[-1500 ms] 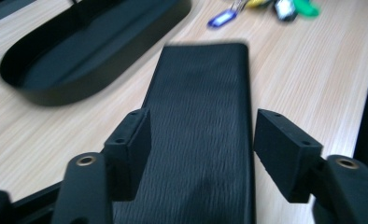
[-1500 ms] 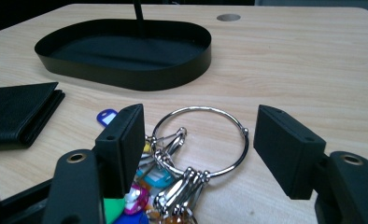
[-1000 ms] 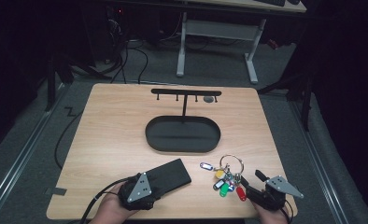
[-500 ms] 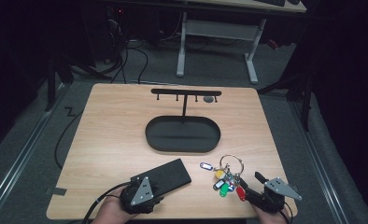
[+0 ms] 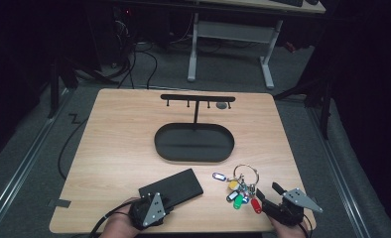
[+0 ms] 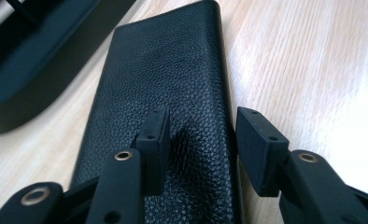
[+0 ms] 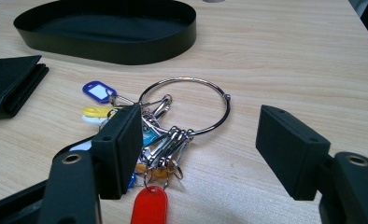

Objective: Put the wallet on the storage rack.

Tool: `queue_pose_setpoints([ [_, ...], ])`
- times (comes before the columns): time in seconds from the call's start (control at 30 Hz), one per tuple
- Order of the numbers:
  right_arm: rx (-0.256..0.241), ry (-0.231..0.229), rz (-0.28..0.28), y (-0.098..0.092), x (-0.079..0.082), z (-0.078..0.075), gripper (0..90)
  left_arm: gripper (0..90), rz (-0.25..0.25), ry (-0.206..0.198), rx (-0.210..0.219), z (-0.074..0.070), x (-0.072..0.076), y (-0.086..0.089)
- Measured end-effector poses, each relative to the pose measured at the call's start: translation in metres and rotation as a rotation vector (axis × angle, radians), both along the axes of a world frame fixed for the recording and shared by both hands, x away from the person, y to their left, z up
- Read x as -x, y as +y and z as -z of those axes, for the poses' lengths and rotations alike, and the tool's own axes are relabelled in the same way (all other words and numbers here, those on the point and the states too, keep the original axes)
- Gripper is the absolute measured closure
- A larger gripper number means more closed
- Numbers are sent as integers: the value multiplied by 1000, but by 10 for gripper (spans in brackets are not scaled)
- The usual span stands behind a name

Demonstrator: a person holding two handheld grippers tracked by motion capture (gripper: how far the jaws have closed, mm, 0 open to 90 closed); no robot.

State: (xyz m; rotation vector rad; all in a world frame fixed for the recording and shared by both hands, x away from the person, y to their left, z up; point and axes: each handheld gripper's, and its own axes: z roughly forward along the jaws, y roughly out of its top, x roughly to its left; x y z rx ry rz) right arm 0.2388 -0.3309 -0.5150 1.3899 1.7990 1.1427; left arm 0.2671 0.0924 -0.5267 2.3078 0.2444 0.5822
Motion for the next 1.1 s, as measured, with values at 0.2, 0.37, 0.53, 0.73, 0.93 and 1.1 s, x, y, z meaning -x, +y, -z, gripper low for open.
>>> queue_pose_setpoints([
  [0.2, -1, -10, 0, -1, 2, -1, 323, 564, -11, -107, -62, 5, 10, -6],
  [0.37, -6, -8, 4, -2, 1, -1, 324, 572, -9, -118, -51, 7, 10, -5],
  [0.53, -10, -6, 2, -1, 0, -1, 325, 579, -14, -106, -40, 7, 9, -4],
  [0.73, -24, -5, 6, -2, 1, 0, 325, 605, -22, -107, -50, 5, 9, -5],
  [0.93, -51, -5, 10, -5, 0, 0, 327, 665, -32, -79, -27, 3, 6, -2],
  [1.1, -64, -7, 18, -6, 0, 0, 328, 722, -40, -86, -24, 2, 4, 0],
])
